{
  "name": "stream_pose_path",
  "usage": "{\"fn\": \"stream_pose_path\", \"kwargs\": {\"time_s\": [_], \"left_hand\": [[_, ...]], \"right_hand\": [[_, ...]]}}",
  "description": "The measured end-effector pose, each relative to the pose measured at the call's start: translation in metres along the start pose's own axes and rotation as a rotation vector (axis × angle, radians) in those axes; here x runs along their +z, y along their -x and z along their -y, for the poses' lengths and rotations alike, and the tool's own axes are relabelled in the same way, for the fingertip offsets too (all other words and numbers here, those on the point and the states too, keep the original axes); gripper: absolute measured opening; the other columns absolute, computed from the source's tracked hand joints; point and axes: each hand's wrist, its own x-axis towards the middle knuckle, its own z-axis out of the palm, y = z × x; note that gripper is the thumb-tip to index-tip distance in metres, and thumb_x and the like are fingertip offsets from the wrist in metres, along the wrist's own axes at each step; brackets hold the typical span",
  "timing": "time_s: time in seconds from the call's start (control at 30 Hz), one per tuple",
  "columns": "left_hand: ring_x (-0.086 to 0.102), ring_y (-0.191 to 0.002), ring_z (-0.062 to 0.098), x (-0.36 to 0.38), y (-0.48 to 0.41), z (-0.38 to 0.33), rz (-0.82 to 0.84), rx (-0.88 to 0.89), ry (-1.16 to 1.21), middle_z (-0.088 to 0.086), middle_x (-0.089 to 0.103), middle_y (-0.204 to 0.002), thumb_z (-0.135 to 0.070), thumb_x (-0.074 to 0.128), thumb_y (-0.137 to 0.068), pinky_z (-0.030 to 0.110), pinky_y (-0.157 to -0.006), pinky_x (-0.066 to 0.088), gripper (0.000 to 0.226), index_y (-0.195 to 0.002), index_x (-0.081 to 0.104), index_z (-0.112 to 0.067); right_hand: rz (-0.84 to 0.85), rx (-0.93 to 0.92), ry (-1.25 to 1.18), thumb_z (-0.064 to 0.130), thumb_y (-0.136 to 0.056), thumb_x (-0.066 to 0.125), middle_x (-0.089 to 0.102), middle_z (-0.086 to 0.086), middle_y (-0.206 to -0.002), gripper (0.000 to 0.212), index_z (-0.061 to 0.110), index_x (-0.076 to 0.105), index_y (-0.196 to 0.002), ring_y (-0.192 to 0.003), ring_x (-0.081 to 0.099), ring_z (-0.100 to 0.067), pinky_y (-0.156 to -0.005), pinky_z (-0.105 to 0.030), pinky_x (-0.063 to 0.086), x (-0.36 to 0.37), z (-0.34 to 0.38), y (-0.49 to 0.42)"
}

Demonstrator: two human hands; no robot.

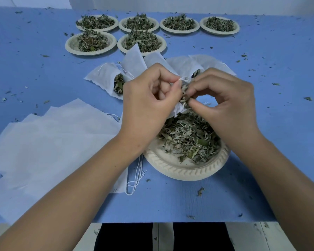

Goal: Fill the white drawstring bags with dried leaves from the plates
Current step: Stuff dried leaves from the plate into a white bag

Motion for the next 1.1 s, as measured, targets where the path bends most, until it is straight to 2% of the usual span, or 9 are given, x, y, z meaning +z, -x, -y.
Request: {"fn": "stream_pose_path", "kwargs": {"time_s": [0.17, 0.33, 0.53, 0.67, 0.73, 0.8, 0.9, 1.0, 1.1], "left_hand": [[0.045, -0.052, 0.008, -0.001, -0.002, 0.001, -0.048, -0.006, 0.001, 0.005, 0.052, -0.055, -0.004, 0.066, -0.088, 0.018, -0.054, 0.039, 0.013, -0.079, 0.063, -0.013], [0.044, -0.052, 0.006, -0.002, -0.002, 0.001, -0.088, -0.017, -0.002, 0.012, 0.054, -0.057, -0.005, 0.067, -0.088, 0.017, -0.054, 0.039, 0.015, -0.079, 0.062, -0.016], [0.047, -0.05, 0.015, -0.002, 0.0, -0.004, -0.042, -0.016, 0.042, 0.011, 0.053, -0.056, -0.007, 0.067, -0.089, 0.021, -0.051, 0.04, 0.01, -0.081, 0.064, -0.011], [0.044, -0.051, 0.008, -0.004, -0.003, -0.004, -0.096, -0.04, 0.033, 0.006, 0.052, -0.055, -0.005, 0.066, -0.089, 0.017, -0.052, 0.039, 0.015, -0.079, 0.062, -0.016], [0.044, -0.05, 0.01, -0.004, -0.004, -0.004, -0.111, -0.06, 0.038, 0.01, 0.053, -0.055, -0.006, 0.066, -0.089, 0.018, -0.052, 0.039, 0.016, -0.078, 0.061, -0.016], [0.045, -0.05, 0.01, -0.004, -0.004, -0.004, -0.117, -0.07, 0.038, 0.007, 0.053, -0.055, -0.006, 0.066, -0.089, 0.019, -0.052, 0.039, 0.017, -0.077, 0.061, -0.017], [0.044, -0.049, 0.005, -0.003, -0.003, -0.006, -0.096, -0.064, 0.056, -0.003, 0.052, -0.054, -0.005, 0.066, -0.089, 0.016, -0.051, 0.038, 0.017, -0.077, 0.061, -0.016], [0.043, -0.047, 0.001, -0.003, -0.001, -0.007, -0.047, -0.046, 0.081, -0.009, 0.051, -0.052, -0.005, 0.067, -0.089, 0.014, -0.049, 0.036, 0.014, -0.078, 0.062, -0.013], [0.045, -0.047, 0.004, -0.002, 0.0, -0.007, -0.028, -0.049, 0.08, -0.008, 0.051, -0.051, -0.005, 0.067, -0.089, 0.017, -0.049, 0.038, 0.013, -0.079, 0.063, -0.012]], "right_hand": [[0.123, -0.043, -0.048, -0.008, -0.085, 0.064, 0.066, -0.012, -0.091, 0.01, -0.005, 0.07, -0.092, -0.083, 0.065, -0.022, -0.076, -0.032, 0.055, -0.007, -0.001, -0.002], [0.02, -0.171, 0.017, 0.008, -0.093, 0.043, 0.069, -0.011, -0.092, 0.028, -0.002, 0.069, -0.087, -0.093, 0.061, -0.031, -0.087, -0.043, 0.045, -0.013, 0.001, -0.001], [0.281, -0.082, 0.232, 0.027, -0.096, 0.039, 0.068, 0.006, -0.084, 0.04, 0.01, 0.059, -0.066, -0.128, 0.045, -0.016, -0.106, -0.047, 0.022, 0.0, -0.001, 0.004], [0.017, -0.07, 0.152, 0.025, -0.096, 0.04, 0.071, 0.005, -0.097, 0.036, 0.01, 0.072, -0.088, -0.12, 0.051, -0.022, -0.1, -0.061, 0.028, -0.011, -0.002, 0.002], [-0.107, -0.114, 0.141, 0.022, -0.095, 0.038, 0.07, 0.003, -0.092, 0.037, 0.009, 0.071, -0.085, -0.111, 0.055, -0.026, -0.093, -0.065, 0.031, -0.015, -0.003, 0.002], [-0.101, -0.172, 0.133, 0.019, -0.094, 0.037, 0.07, 0.003, -0.089, 0.036, 0.009, 0.07, -0.082, -0.107, 0.055, -0.029, -0.09, -0.066, 0.03, -0.013, -0.002, 0.003], [0.041, -0.179, 0.181, 0.022, -0.093, 0.038, 0.07, 0.008, -0.093, 0.037, 0.01, 0.073, -0.086, -0.116, 0.051, -0.026, -0.096, -0.061, 0.029, -0.005, 0.002, 0.004], [0.175, -0.095, 0.276, 0.028, -0.096, 0.034, 0.064, 0.014, -0.088, 0.04, 0.013, 0.067, -0.081, -0.125, 0.042, -0.018, -0.105, -0.044, 0.018, 0.005, 0.002, 0.005], [0.28, -0.042, 0.322, 0.034, -0.099, 0.028, 0.065, 0.012, -0.09, 0.047, 0.016, 0.068, -0.082, -0.132, 0.037, -0.016, -0.108, -0.038, 0.011, 0.007, 0.0, 0.006]]}}
